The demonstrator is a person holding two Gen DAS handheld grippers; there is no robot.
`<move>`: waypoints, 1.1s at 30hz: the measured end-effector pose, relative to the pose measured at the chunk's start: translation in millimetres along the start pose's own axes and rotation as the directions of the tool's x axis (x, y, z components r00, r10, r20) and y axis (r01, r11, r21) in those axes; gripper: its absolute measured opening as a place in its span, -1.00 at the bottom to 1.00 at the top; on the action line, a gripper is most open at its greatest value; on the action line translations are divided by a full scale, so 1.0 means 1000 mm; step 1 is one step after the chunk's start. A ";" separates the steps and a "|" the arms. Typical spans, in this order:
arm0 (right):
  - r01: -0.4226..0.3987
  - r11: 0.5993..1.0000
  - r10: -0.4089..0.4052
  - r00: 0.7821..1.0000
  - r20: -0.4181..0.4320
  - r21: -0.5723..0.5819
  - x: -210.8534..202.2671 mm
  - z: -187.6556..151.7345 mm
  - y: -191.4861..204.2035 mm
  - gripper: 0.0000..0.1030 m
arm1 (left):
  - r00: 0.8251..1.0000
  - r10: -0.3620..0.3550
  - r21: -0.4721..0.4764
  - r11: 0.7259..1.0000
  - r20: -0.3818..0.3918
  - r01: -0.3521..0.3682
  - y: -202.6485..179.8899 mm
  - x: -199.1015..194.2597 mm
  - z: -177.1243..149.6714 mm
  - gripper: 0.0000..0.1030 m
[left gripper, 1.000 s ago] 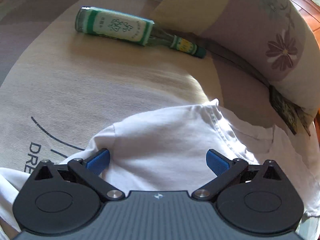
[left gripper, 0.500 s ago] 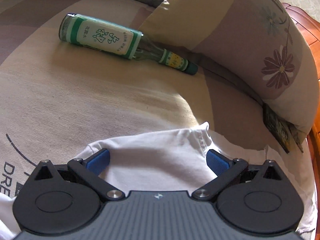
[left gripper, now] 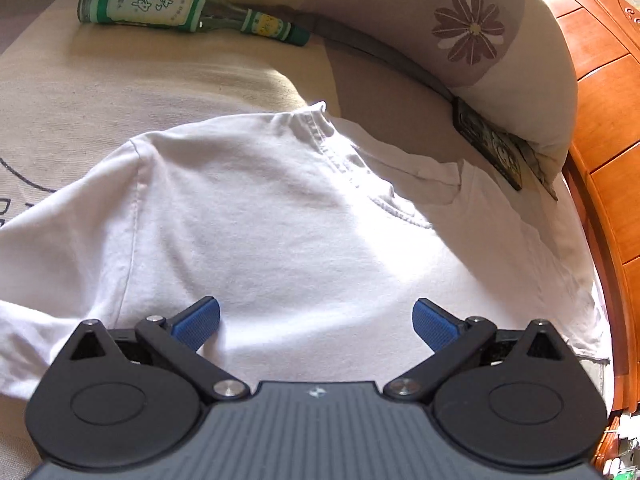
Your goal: Fold clothes
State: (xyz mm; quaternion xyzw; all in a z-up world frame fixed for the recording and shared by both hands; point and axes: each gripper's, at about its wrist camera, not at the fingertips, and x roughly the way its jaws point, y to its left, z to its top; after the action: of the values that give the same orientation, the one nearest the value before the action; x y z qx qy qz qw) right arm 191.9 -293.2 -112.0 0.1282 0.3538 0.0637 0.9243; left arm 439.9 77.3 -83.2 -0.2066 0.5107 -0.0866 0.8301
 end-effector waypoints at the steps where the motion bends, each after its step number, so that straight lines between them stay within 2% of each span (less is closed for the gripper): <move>1: 0.003 1.000 -0.003 1.000 0.000 -0.001 0.001 0.000 0.001 1.00 | 1.000 0.001 -0.004 1.000 0.010 -0.001 0.001 -0.004 -0.001 0.98; 8: 0.094 0.989 -0.096 0.995 -0.005 -0.114 0.016 -0.008 0.020 1.00 | 0.997 0.008 -0.034 0.999 0.076 -0.005 0.007 -0.032 -0.010 0.97; 13: 0.189 0.965 -0.187 0.982 0.026 -0.180 0.025 -0.017 0.034 1.00 | 0.999 0.014 0.166 0.986 0.036 -0.020 -0.025 -0.043 -0.052 0.98; 17: 0.214 0.963 -0.210 0.977 0.044 -0.162 0.027 -0.018 0.036 1.00 | 0.997 0.079 0.341 0.937 0.015 -0.079 -0.043 -0.041 -0.094 0.98; 19: 0.223 0.961 -0.218 0.975 0.048 -0.165 0.028 -0.018 0.037 1.00 | 0.997 0.081 0.390 0.918 -0.003 -0.073 -0.040 -0.038 -0.116 0.98; 22: 0.226 0.960 -0.221 0.974 0.047 -0.166 0.029 -0.018 0.037 1.00 | 0.993 0.117 0.468 0.876 0.025 -0.116 -0.036 -0.044 -0.147 0.98; 26: 0.231 0.959 -0.226 0.973 0.047 -0.167 0.029 -0.019 0.038 1.00 | 0.983 0.166 0.566 0.804 0.075 -0.179 -0.031 -0.054 -0.189 0.98; 29: 0.234 0.958 -0.229 0.972 0.052 -0.166 0.029 -0.020 0.039 1.00 | 0.990 0.129 0.566 0.813 0.053 -0.137 -0.021 -0.069 -0.209 0.98; 32: 0.234 0.957 -0.228 0.972 0.055 -0.169 0.029 -0.020 0.040 1.00 | 0.985 0.138 0.584 0.794 0.098 -0.170 -0.018 -0.083 -0.222 0.98; 33: 0.234 0.957 -0.228 0.972 0.055 -0.172 0.028 -0.019 0.040 1.00 | 0.985 0.121 0.594 0.786 0.122 -0.170 -0.020 -0.087 -0.225 0.98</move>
State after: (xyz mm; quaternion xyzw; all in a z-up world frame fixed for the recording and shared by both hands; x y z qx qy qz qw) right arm 198.9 -245.2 -132.9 0.0042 0.3434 -0.0158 0.9390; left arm 202.1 33.0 -92.4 0.1047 0.4384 -0.1723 0.8759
